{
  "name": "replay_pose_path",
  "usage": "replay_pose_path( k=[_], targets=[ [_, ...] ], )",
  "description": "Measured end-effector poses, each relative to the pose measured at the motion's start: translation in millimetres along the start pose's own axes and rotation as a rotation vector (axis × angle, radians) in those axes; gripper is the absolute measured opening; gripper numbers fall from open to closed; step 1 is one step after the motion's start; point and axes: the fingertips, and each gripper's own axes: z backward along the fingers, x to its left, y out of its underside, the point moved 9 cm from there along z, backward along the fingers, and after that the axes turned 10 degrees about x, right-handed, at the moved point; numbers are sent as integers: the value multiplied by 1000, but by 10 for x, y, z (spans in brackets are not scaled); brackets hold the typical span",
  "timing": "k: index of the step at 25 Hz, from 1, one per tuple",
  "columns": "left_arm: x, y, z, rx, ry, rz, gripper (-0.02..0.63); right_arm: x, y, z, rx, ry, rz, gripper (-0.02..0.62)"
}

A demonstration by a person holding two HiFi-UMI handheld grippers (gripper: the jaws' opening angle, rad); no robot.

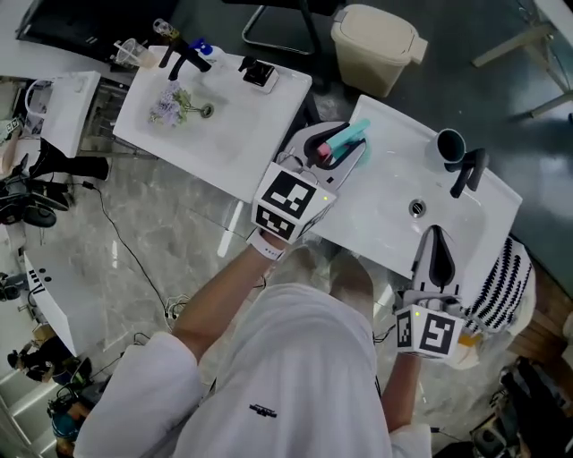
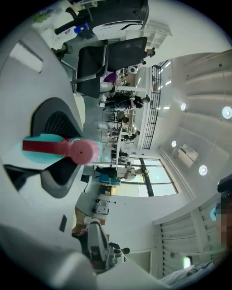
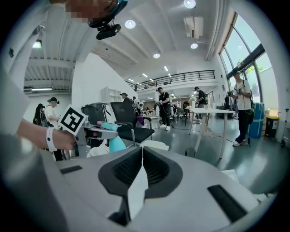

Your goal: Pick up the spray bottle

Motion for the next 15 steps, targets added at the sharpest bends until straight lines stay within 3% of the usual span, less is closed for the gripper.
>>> replay_pose_path(
  k=[15],
  targets=[
    [-466, -135, 1278, -65, -76, 13, 129, -106, -125, 538, -57, 108, 31, 8]
  ],
)
